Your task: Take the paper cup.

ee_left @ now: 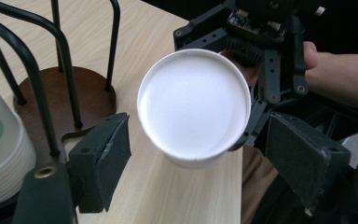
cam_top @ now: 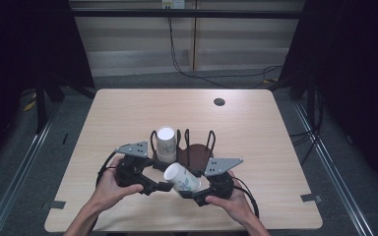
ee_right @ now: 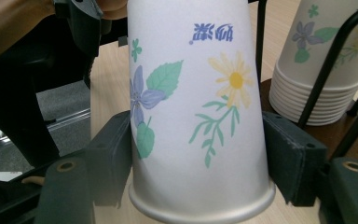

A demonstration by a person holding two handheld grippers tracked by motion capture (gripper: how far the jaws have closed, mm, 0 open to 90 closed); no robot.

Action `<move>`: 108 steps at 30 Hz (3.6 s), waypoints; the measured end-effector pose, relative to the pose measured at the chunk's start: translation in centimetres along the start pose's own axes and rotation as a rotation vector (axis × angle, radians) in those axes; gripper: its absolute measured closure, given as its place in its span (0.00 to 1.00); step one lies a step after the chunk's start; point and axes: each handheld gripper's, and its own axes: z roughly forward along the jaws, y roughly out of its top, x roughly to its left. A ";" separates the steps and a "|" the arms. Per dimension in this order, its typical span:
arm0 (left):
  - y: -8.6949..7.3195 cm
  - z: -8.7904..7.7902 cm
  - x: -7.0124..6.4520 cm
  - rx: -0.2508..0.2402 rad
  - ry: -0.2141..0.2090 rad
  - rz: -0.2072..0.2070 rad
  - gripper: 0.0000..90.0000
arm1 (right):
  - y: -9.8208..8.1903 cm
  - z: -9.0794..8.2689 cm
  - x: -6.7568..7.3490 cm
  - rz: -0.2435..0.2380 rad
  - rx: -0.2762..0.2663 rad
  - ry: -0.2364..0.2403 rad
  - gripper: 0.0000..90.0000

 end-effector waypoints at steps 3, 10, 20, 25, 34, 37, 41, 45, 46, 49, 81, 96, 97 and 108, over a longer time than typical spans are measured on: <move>0.0 -0.1 0.0 0.017 0.025 0.020 0.24 | 0.1 -0.3 -0.1 0.004 0.016 -0.010 0.34; -0.2 0.0 0.0 0.058 0.065 0.058 0.25 | 0.2 -0.9 -0.5 0.011 0.056 -0.021 0.35; -0.4 0.3 -0.3 0.093 0.078 0.077 0.26 | 0.8 -0.9 -0.7 0.003 0.126 -0.014 0.35; -0.7 0.3 -0.3 0.114 0.100 0.090 0.27 | 1.5 -0.8 -0.6 -0.011 0.167 -0.010 0.35; -1.0 0.1 -0.2 0.142 0.116 0.105 0.26 | 2.4 0.0 -0.9 -0.041 0.272 0.017 0.35; -1.2 -0.1 -0.3 0.142 0.125 0.103 0.25 | 2.7 0.5 -0.8 -0.062 0.312 0.026 0.35; -1.5 -0.2 -0.2 0.150 0.134 0.107 0.25 | 3.2 0.8 -0.8 -0.076 0.354 0.041 0.35; -1.4 -0.1 -0.1 0.165 0.158 0.114 0.24 | 3.3 1.4 -0.8 -0.088 0.401 0.024 0.35; -1.4 -0.1 -0.1 0.170 0.166 0.111 0.23 | 3.3 1.6 -0.8 -0.094 0.413 0.019 0.35; -1.6 0.1 0.0 0.197 0.164 0.125 0.23 | 3.4 1.9 -0.7 -0.098 0.427 0.033 0.35; -2.0 2.0 -0.3 0.291 0.063 0.171 0.27 | 3.6 3.8 0.4 -0.148 0.582 0.076 0.36; -2.0 2.2 -0.4 0.296 0.023 0.171 0.30 | 4.0 4.3 1.2 -0.175 0.583 0.101 0.37; -2.0 2.2 -0.4 0.303 0.017 0.171 0.30 | 4.0 4.4 1.3 -0.181 0.581 0.101 0.37; -2.0 2.1 -0.6 0.314 -0.008 0.173 0.37 | 4.1 4.6 1.6 -0.188 0.582 0.107 0.37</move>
